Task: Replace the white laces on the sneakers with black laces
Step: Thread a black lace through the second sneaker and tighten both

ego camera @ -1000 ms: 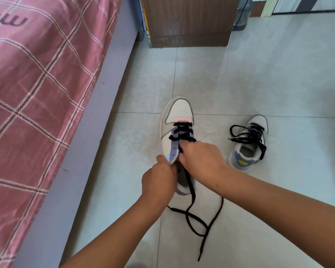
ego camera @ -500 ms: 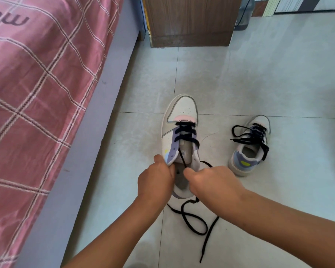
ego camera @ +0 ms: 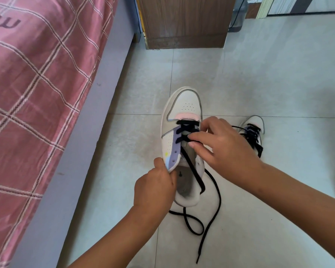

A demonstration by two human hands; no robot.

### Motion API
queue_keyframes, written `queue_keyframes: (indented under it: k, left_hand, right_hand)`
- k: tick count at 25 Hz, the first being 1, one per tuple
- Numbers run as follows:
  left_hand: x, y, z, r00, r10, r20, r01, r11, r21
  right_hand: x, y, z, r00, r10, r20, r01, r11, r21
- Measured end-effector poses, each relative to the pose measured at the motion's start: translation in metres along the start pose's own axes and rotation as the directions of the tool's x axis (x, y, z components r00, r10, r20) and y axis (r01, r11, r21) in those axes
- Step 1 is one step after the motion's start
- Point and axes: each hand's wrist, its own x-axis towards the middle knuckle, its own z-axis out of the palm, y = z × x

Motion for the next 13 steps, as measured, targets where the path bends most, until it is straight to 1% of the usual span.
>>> queue_keyframes:
  k: [5, 7, 9, 10, 11, 12, 13]
  left_hand:
    - [-0.002, 0.001, -0.002, 1.000, 0.008, 0.007, -0.008, 0.999, 0.036]
    - [-0.002, 0.002, -0.002, 1.000, 0.001, 0.017, -0.001, 0.999, 0.032]
    - [-0.002, 0.001, -0.001, 1.000, -0.010, 0.022, 0.010, 1.000, 0.015]
    - [-0.001, 0.001, -0.001, 1.000, -0.015, 0.020, 0.015, 1.000, 0.001]
    - [-0.001, 0.000, -0.001, 1.000, -0.020, 0.016, 0.020, 1.000, -0.013]
    - [0.000, -0.001, -0.001, 1.000, -0.024, 0.009, 0.024, 0.999, -0.023]
    - [0.001, -0.002, 0.000, 1.000, -0.024, -0.001, 0.024, 0.999, -0.029]
  right_hand:
    - [0.000, 0.003, 0.005, 0.997, -0.075, -0.035, 0.071, 0.993, -0.099]
    - [0.000, 0.006, 0.005, 0.997, -0.066, -0.031, 0.061, 0.987, -0.146]
    - [-0.003, 0.007, 0.006, 0.998, -0.061, -0.030, 0.056, 0.989, -0.139]
    - [-0.004, 0.005, 0.007, 0.999, -0.031, -0.030, 0.029, 0.997, -0.073]
    - [-0.006, 0.002, 0.007, 0.998, 0.052, -0.017, -0.051, 0.997, 0.063]
    - [-0.006, -0.001, 0.005, 0.980, 0.198, 0.028, -0.198, 0.948, 0.249]
    - [-0.006, -0.003, 0.006, 0.933, 0.336, 0.129, -0.359, 0.836, 0.415]
